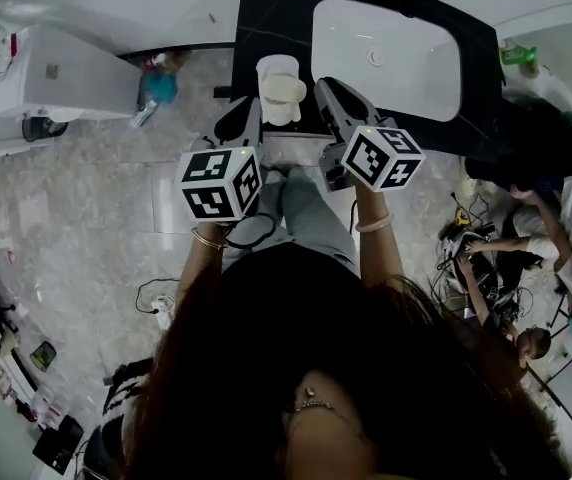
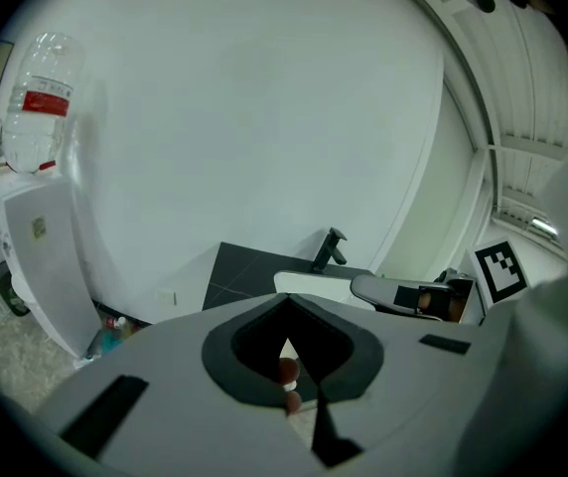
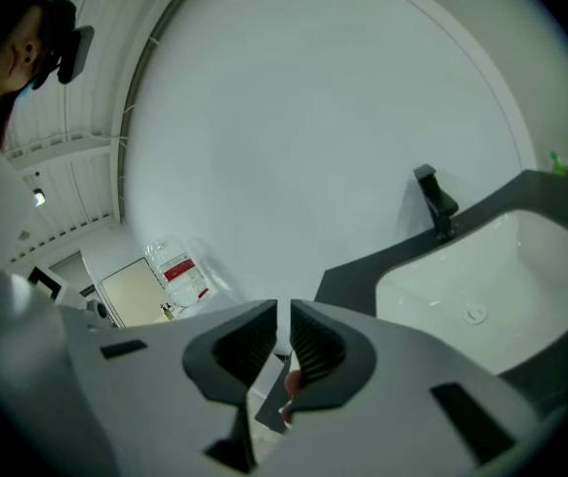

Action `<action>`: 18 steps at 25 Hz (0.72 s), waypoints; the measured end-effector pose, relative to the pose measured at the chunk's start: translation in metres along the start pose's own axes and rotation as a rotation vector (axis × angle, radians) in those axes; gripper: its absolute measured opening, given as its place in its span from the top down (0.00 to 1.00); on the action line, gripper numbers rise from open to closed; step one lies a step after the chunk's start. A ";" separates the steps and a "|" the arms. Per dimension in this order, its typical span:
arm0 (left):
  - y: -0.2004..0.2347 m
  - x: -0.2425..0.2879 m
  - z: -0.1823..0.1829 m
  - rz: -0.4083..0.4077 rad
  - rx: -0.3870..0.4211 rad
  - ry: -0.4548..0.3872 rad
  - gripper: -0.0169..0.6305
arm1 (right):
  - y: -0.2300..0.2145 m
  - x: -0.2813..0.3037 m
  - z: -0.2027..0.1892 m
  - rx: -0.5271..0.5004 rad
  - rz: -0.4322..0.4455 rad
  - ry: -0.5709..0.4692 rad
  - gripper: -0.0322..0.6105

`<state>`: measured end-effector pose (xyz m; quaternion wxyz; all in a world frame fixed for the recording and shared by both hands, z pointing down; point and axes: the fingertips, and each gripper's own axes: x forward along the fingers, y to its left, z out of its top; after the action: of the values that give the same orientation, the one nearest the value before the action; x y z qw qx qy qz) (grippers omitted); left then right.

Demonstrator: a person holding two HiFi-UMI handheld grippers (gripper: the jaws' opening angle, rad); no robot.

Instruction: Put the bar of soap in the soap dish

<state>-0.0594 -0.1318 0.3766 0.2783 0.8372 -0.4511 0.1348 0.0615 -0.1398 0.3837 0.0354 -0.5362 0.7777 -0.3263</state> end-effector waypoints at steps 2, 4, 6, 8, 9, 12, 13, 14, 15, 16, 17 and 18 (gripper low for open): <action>-0.006 -0.006 0.008 -0.006 0.010 -0.021 0.98 | 0.012 -0.009 0.011 -0.040 -0.001 -0.017 0.88; -0.011 -0.012 0.016 -0.012 0.018 -0.043 0.98 | 0.023 -0.019 0.020 -0.074 -0.006 -0.035 0.89; -0.014 -0.016 0.026 -0.016 0.032 -0.067 0.98 | 0.031 -0.024 0.029 -0.117 -0.017 -0.052 0.90; -0.019 -0.020 0.037 -0.021 0.048 -0.092 0.98 | 0.040 -0.028 0.040 -0.158 -0.028 -0.068 0.91; -0.021 -0.023 0.042 -0.024 0.055 -0.103 0.98 | 0.044 -0.030 0.045 -0.176 -0.031 -0.076 0.91; -0.030 -0.030 0.057 -0.035 0.078 -0.138 0.98 | 0.058 -0.037 0.059 -0.232 -0.037 -0.103 0.92; -0.033 -0.031 0.061 -0.041 0.085 -0.149 0.98 | 0.062 -0.040 0.063 -0.246 -0.038 -0.112 0.92; -0.036 -0.033 0.064 -0.046 0.090 -0.158 0.98 | 0.066 -0.043 0.066 -0.255 -0.036 -0.120 0.92; -0.039 -0.035 0.066 -0.051 0.095 -0.163 0.98 | 0.068 -0.046 0.068 -0.259 -0.035 -0.126 0.92; -0.041 -0.036 0.067 -0.055 0.098 -0.167 0.98 | 0.070 -0.048 0.069 -0.262 -0.034 -0.129 0.92; -0.044 -0.036 0.068 -0.058 0.102 -0.170 0.98 | 0.071 -0.050 0.071 -0.265 -0.036 -0.132 0.92; -0.046 -0.036 0.069 -0.061 0.105 -0.172 0.98 | 0.071 -0.052 0.071 -0.269 -0.039 -0.132 0.92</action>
<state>-0.0429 -0.1274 0.2879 0.1982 0.8726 -0.4397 0.0776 0.0549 -0.1138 0.2740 0.0080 -0.5716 0.7996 -0.1839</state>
